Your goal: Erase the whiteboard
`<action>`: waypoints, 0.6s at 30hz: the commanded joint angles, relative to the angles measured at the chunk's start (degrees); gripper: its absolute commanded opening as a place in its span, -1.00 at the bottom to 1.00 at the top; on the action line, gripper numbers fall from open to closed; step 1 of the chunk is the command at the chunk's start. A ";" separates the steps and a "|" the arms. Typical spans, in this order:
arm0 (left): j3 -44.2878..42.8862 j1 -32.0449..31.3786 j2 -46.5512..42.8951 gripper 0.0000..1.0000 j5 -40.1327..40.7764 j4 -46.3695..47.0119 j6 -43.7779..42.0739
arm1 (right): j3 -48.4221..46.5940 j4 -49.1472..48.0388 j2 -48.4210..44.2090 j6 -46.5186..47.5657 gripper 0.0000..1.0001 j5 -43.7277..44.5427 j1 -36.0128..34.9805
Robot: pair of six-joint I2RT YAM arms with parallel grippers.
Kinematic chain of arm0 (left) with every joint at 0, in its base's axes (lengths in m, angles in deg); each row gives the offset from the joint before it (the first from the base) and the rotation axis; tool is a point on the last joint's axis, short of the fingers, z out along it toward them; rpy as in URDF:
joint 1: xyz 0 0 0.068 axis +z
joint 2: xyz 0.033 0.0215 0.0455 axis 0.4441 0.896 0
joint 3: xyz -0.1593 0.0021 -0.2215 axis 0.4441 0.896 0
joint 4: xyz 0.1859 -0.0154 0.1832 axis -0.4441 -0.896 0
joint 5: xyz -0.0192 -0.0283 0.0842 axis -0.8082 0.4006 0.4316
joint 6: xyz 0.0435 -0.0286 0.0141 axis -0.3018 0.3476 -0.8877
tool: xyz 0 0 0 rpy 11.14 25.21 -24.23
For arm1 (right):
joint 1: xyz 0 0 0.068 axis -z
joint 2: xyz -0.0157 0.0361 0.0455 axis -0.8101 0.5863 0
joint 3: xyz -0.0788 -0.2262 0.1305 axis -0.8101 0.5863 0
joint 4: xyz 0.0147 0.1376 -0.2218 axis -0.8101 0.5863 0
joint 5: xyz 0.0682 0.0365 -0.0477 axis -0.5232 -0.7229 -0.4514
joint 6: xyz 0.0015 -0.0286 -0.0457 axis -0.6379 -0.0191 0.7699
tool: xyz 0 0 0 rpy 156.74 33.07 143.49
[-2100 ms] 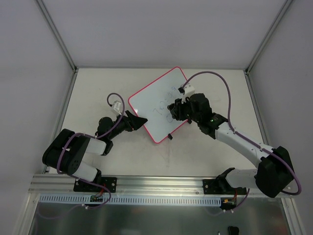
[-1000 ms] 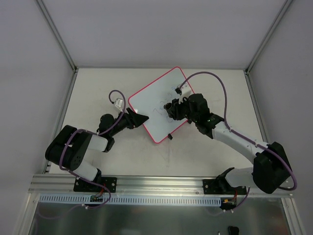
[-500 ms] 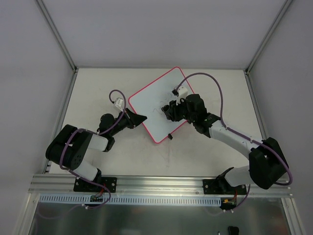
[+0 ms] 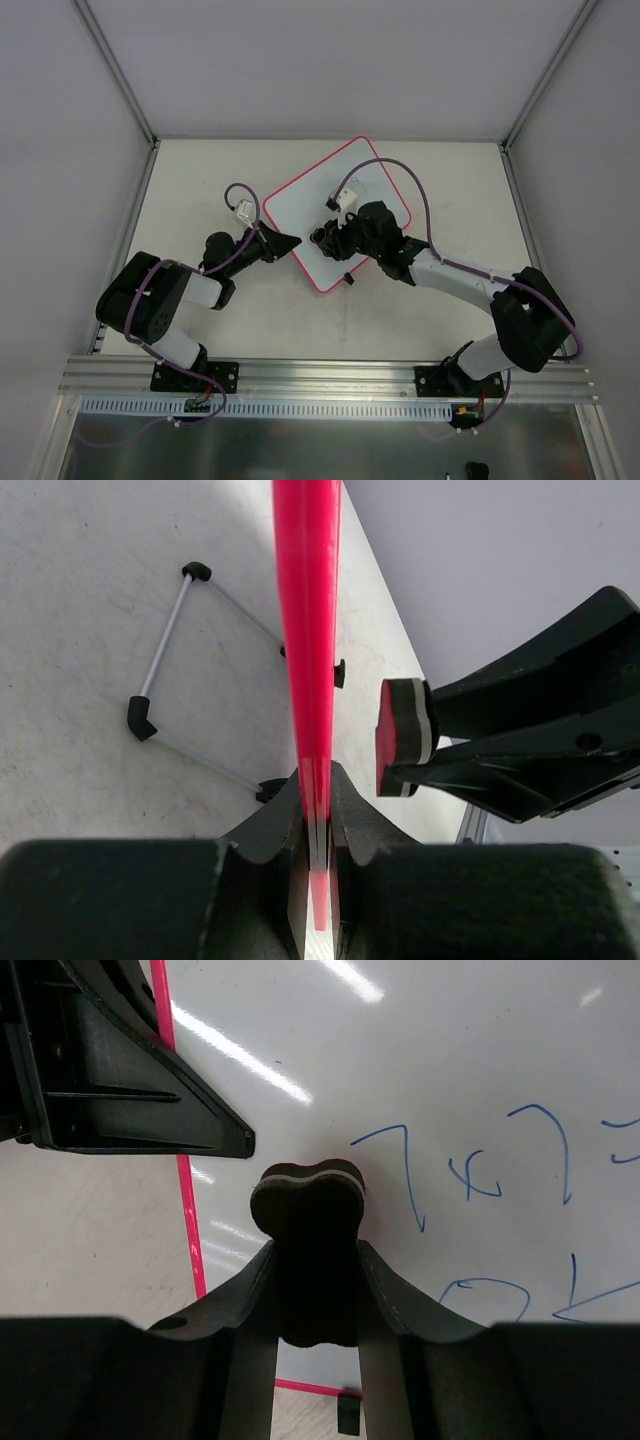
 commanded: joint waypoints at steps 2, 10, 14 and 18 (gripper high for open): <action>-0.38 0.28 1.26 -1.00 0.83 21.61 -3.26 | -2.40 -5.18 1.86 2.36 -1.00 1.84 -1.82; 0.33 0.28 1.26 -1.00 0.74 21.61 -4.40 | -6.35 -5.71 6.52 3.68 -1.00 4.65 -3.84; 0.94 0.28 0.64 -1.00 0.57 21.61 -5.19 | -7.85 -5.89 8.45 4.47 -1.00 7.54 -4.19; 1.47 0.28 0.20 -1.00 0.74 21.61 -5.28 | -8.91 -5.80 10.12 5.87 -1.00 10.28 -4.28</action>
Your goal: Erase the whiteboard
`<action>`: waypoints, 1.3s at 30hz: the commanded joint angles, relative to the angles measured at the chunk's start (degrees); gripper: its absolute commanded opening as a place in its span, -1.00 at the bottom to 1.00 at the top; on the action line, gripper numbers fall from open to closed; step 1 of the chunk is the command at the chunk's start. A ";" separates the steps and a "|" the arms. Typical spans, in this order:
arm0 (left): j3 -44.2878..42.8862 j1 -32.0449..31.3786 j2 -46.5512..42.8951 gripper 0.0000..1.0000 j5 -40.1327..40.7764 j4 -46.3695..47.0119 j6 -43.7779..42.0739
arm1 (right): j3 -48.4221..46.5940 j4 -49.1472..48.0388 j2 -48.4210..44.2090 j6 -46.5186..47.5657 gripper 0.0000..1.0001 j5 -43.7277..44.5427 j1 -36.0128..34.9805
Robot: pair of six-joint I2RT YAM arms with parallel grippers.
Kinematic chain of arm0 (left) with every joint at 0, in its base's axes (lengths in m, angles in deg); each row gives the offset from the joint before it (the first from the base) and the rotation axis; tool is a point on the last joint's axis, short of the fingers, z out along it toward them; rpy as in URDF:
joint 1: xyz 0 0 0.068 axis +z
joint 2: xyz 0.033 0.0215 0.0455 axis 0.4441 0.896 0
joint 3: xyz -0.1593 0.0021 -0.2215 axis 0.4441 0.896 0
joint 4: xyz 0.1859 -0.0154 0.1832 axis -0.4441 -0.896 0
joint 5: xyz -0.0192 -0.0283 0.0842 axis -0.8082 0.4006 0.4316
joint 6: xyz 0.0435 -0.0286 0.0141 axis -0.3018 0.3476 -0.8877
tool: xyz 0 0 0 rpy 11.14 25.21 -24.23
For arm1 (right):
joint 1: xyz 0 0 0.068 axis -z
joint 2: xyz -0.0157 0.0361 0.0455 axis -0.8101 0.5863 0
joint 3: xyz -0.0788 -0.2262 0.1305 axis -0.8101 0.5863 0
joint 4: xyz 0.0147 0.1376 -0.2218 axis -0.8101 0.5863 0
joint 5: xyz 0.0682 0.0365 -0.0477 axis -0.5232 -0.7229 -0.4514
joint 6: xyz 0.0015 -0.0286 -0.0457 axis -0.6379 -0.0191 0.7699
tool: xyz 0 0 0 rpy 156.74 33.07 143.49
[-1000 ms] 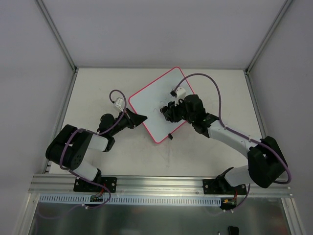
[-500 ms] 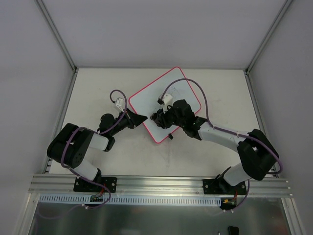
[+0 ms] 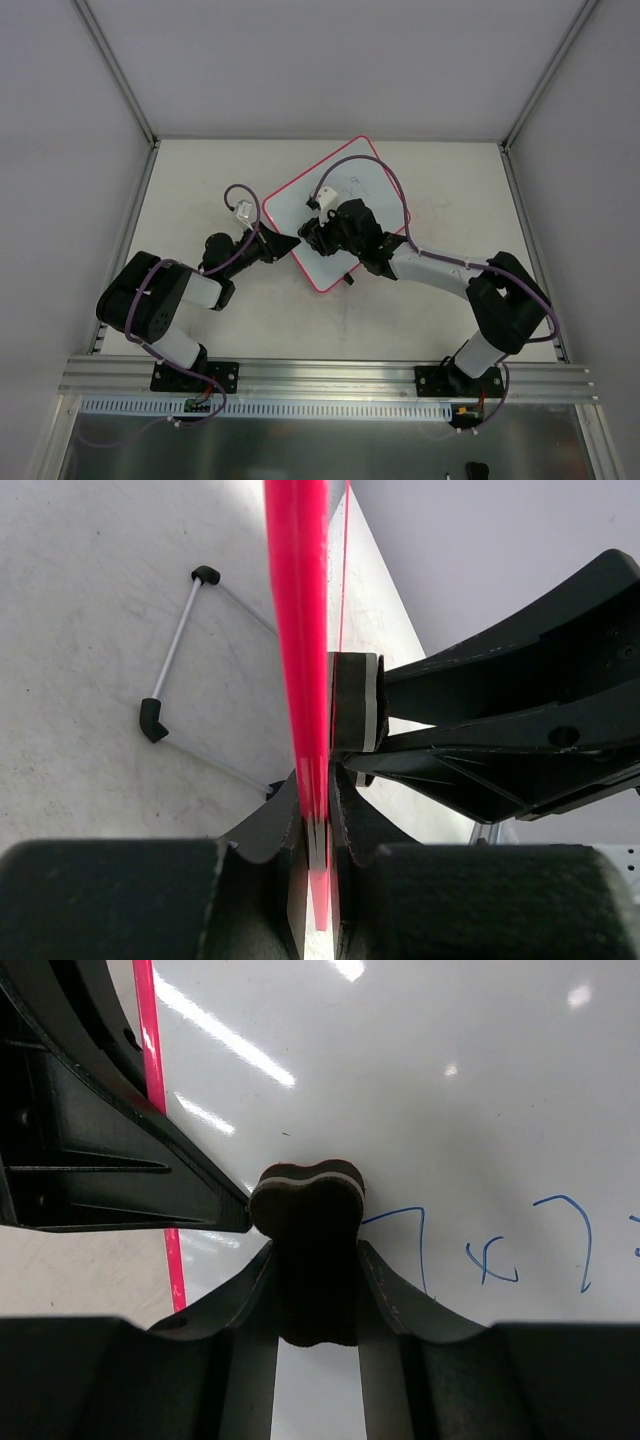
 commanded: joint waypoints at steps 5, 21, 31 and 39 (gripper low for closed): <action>1.06 0.34 -0.23 -1.00 0.39 20.80 -3.82 | -3.40 -2.70 3.33 3.56 -1.00 9.72 0.09; 1.15 0.26 0.47 -1.00 0.04 20.80 -4.44 | -2.70 -2.78 4.48 -5.57 -1.00 1.46 17.93; 1.23 0.26 0.21 -1.00 -0.05 20.80 -4.70 | -4.81 0.82 7.64 -7.68 -1.00 4.53 25.40; 1.41 0.26 0.20 -1.00 -0.14 20.80 -4.88 | -3.93 0.82 5.80 -7.25 -1.00 7.44 26.72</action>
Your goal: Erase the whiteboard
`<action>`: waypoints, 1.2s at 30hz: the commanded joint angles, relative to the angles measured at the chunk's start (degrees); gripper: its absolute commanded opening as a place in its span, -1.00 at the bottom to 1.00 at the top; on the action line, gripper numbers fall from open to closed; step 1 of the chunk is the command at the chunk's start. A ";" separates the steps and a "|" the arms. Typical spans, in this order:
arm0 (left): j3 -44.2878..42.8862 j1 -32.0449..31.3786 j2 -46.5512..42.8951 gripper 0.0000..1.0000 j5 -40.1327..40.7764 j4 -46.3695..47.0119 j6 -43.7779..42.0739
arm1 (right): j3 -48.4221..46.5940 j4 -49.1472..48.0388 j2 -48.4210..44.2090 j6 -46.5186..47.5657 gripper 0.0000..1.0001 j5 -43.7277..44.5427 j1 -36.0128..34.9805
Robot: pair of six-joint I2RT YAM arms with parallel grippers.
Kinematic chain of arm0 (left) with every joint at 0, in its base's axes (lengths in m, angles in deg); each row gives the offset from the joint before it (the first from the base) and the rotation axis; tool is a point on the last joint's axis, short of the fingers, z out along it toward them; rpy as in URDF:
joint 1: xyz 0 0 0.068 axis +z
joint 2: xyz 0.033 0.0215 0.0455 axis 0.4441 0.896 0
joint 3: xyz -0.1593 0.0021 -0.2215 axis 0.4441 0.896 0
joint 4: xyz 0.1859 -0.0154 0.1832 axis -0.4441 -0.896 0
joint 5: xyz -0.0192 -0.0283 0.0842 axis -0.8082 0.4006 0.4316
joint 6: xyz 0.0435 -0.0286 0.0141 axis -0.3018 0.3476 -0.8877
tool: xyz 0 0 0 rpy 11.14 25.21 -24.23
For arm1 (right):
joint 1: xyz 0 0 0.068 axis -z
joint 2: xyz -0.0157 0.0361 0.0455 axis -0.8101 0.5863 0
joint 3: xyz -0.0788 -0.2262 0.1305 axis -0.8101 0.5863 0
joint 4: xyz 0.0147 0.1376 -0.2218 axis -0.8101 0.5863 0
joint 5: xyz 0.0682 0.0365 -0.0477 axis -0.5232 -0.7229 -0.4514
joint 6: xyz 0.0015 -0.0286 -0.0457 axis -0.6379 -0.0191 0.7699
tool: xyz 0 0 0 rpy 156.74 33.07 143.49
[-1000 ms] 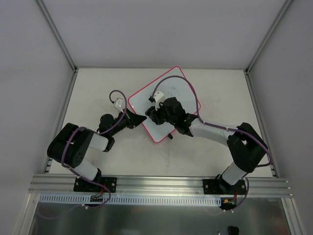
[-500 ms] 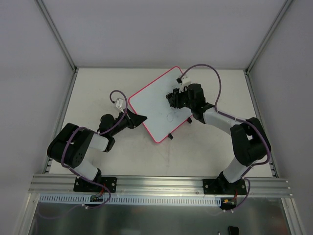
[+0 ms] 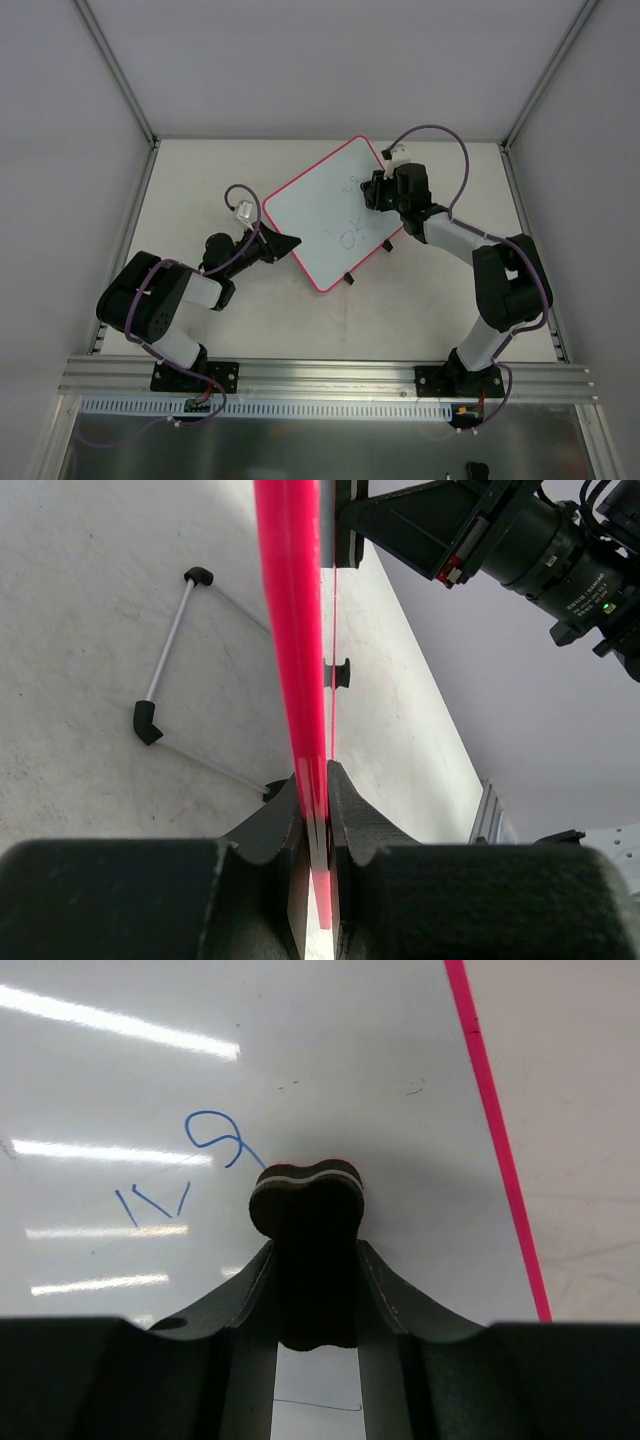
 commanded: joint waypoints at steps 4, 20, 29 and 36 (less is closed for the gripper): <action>1.30 0.02 0.27 -1.00 -0.51 20.52 -4.35 | -0.66 3.69 0.55 1.41 -1.00 5.27 2.40; 0.77 0.02 0.80 -1.00 -1.04 20.52 -3.83 | 3.82 4.83 -5.33 3.35 -1.00 -0.10 -17.72; 0.69 0.02 0.89 -1.00 -1.04 20.52 -3.65 | 7.34 2.20 -5.60 1.32 -1.00 2.53 -24.93; 0.86 0.02 0.54 -1.00 -0.86 20.52 -3.65 | 8.57 0.88 -4.11 0.09 -1.00 4.21 -24.41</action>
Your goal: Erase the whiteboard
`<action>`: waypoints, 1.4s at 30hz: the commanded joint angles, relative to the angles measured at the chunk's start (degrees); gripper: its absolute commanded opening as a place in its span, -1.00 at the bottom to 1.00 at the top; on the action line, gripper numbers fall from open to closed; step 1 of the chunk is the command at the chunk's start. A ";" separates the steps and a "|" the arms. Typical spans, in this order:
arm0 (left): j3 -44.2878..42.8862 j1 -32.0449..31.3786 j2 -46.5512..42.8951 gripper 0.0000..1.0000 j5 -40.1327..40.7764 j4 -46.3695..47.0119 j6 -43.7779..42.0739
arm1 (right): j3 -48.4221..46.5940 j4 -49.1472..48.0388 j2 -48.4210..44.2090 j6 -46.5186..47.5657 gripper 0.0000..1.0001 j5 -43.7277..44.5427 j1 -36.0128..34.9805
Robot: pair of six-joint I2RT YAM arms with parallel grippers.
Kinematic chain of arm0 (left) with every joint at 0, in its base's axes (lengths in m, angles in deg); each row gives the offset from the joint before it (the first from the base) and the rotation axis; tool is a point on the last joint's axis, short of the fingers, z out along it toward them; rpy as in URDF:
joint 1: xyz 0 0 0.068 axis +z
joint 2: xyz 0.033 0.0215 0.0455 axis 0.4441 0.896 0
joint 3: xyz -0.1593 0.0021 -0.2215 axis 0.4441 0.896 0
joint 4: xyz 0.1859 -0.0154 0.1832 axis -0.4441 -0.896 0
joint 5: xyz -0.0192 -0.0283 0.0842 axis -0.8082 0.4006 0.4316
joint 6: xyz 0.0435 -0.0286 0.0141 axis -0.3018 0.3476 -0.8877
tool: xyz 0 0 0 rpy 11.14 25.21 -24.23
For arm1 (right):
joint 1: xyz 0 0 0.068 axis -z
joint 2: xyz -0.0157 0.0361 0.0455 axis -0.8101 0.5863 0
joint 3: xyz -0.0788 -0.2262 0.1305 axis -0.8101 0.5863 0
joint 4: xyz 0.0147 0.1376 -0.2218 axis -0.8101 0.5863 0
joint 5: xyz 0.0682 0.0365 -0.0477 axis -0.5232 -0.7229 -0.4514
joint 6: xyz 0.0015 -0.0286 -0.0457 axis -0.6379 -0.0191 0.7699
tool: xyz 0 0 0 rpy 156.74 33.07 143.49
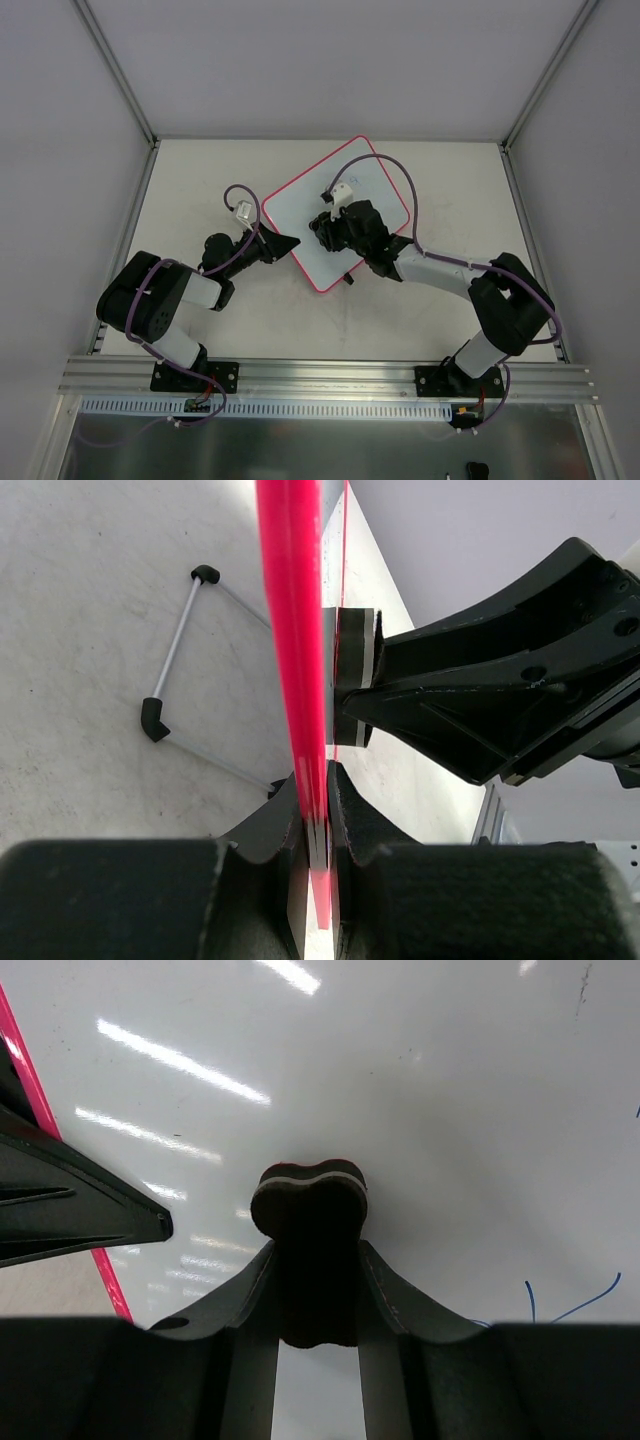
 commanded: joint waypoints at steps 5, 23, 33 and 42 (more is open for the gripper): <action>0.90 -0.09 -0.12 -1.00 -0.23 20.34 -3.82 | 4.17 0.13 0.09 -5.32 -1.00 1.01 3.75; 0.90 -0.09 0.14 -1.00 -0.05 20.34 -4.09 | 7.85 1.89 3.33 -18.94 -1.00 2.25 23.71; 1.26 -0.09 -0.30 -1.00 -0.05 20.34 -4.35 | 12.69 -0.05 2.55 -25.98 -1.00 7.44 26.80; 0.99 -0.09 -0.04 -1.00 -0.31 20.34 -4.18 | 14.37 -0.48 0.43 -25.72 -1.00 9.12 27.41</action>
